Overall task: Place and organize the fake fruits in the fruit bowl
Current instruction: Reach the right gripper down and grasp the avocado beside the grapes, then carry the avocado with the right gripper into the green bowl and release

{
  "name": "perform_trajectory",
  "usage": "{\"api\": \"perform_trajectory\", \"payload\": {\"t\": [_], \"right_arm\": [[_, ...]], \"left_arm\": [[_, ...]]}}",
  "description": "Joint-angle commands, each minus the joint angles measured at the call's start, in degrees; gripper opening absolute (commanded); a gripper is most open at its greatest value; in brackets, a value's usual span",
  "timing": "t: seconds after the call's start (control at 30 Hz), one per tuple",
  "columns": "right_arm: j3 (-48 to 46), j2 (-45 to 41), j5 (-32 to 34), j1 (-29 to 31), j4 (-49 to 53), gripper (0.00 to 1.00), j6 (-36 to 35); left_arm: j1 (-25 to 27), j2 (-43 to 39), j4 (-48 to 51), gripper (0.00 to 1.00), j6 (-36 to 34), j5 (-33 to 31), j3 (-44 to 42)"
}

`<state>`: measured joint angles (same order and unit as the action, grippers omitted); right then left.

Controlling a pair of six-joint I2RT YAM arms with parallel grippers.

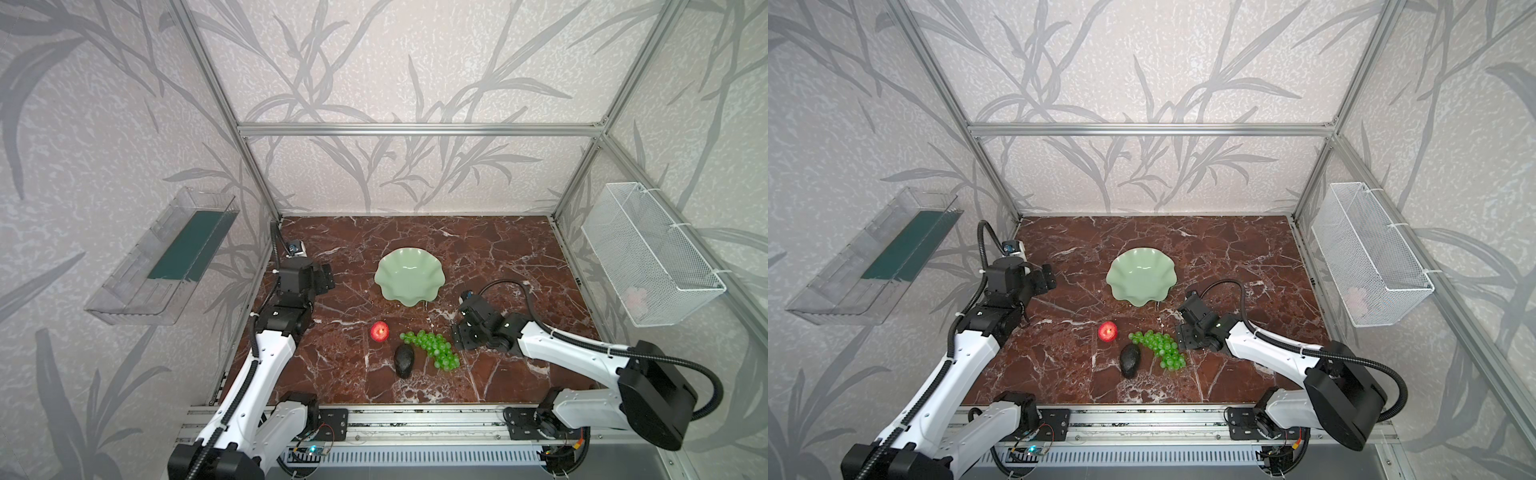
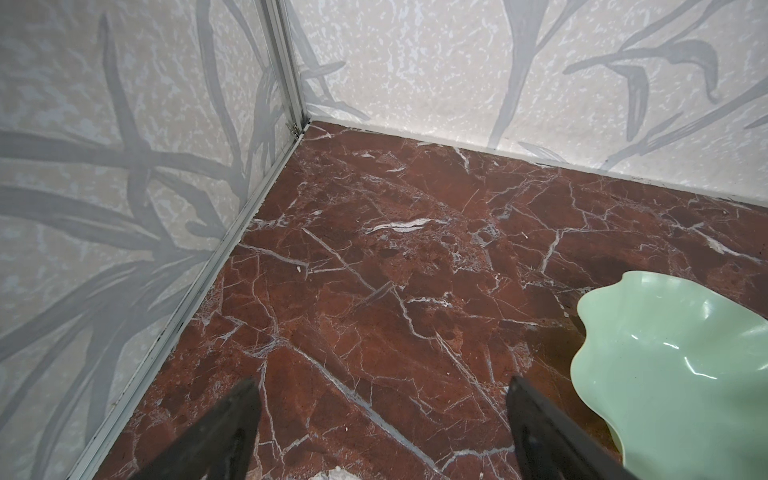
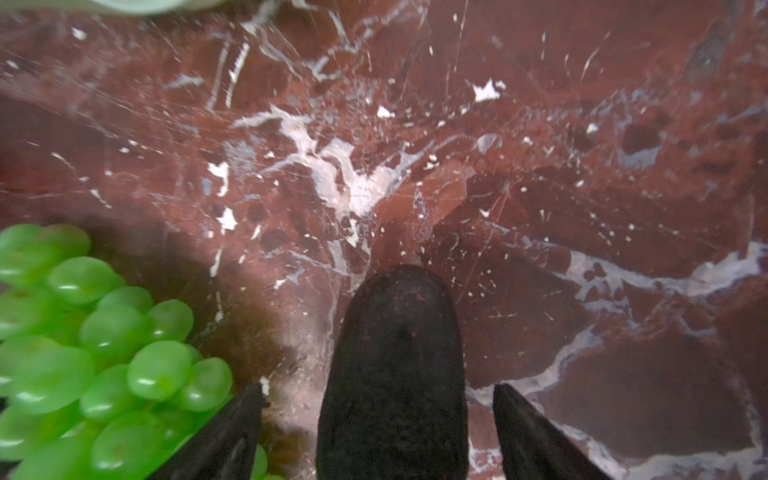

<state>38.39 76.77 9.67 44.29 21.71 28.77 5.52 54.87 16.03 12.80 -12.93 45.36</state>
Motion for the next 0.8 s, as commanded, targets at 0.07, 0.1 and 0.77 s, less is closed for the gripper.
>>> {"api": "perform_trajectory", "payload": {"t": [0.07, 0.1, 0.77], "right_arm": [[0.05, 1.73, 2.66, 0.75, -0.62, 0.68, 2.78], [-0.07, 1.42, 2.98, 0.79, -0.56, 0.65, 2.78], [37.40, 19.49, -1.01, -2.26, -3.72, 0.51, -16.51]], "left_arm": [[-0.18, -1.17, 0.74, 0.92, 1.70, 0.42, 1.48], [-0.19, -1.10, 0.80, 0.92, 1.70, 0.33, 1.48], [-0.30, -1.02, 1.28, 0.92, 1.88, -2.60, 0.98]]}}
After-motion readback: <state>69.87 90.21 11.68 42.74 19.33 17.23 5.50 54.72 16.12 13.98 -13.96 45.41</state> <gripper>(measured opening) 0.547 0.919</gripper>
